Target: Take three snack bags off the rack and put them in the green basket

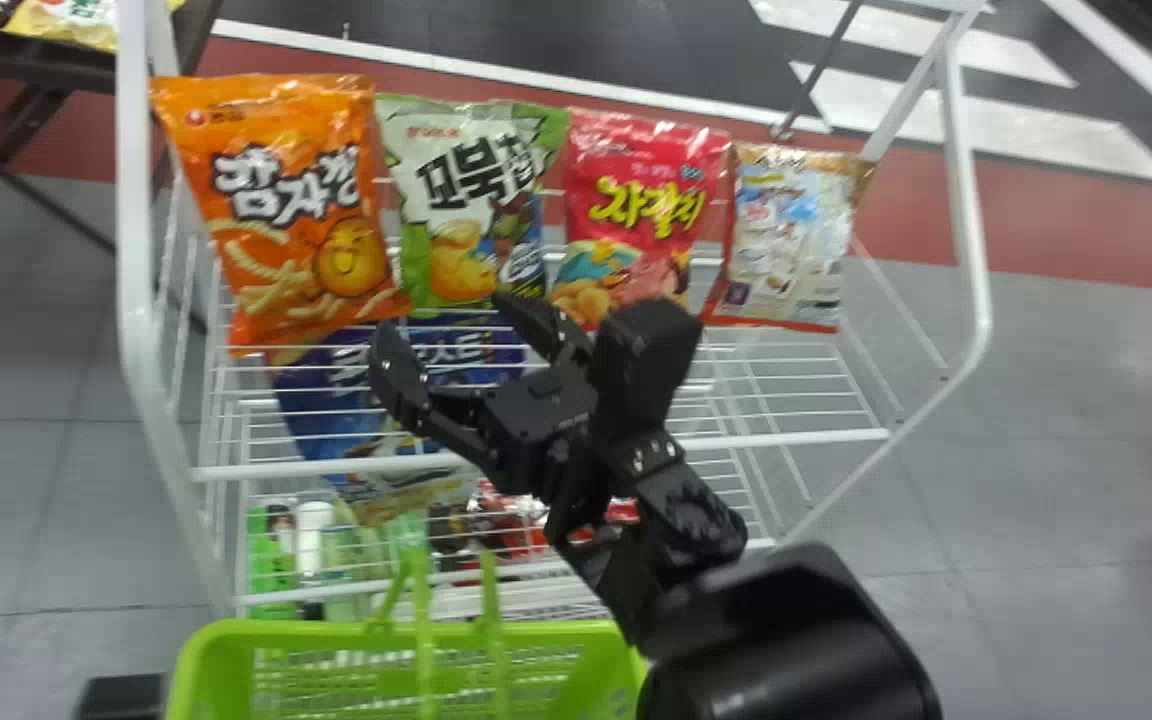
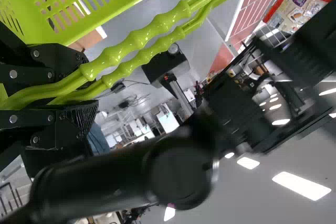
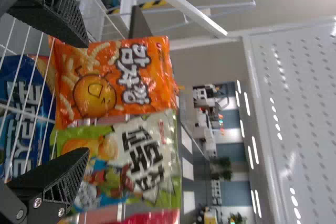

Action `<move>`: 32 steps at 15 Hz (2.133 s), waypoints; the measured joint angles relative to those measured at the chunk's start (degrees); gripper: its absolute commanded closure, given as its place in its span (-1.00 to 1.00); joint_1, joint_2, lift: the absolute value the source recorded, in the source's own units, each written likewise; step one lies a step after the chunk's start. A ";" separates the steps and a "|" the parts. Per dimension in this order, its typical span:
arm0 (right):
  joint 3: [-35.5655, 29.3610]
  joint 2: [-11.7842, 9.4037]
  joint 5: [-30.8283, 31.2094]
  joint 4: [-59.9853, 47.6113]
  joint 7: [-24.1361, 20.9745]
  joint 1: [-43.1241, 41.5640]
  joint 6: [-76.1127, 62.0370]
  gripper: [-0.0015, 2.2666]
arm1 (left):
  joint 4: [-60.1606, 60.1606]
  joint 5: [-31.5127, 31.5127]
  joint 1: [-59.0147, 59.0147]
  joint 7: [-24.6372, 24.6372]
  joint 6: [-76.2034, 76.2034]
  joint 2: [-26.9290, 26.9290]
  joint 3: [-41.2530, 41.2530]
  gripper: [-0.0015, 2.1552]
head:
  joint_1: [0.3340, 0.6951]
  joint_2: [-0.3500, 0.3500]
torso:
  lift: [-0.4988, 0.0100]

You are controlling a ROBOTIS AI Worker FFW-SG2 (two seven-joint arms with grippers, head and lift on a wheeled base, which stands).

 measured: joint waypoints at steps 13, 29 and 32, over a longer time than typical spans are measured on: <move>1.75 0.01 -9.76 30.70 -0.37 -28.75 4.48 -0.90 | 4.01 1.56 -4.06 -0.41 -0.70 -0.19 -0.16 -0.09 | 1.00 -0.30 | 0.88; 6.52 0.01 -10.21 34.65 4.08 -33.18 10.05 0.98 | 5.45 3.03 -5.75 -0.86 -1.67 0.33 -0.18 -0.09 | 1.00 -0.09 | 0.88; 7.04 0.00 -8.07 27.46 3.99 -29.33 13.56 0.98 | 5.43 3.04 -5.78 -0.86 -1.85 0.42 -0.25 -0.09 | 1.00 -0.07 | 0.88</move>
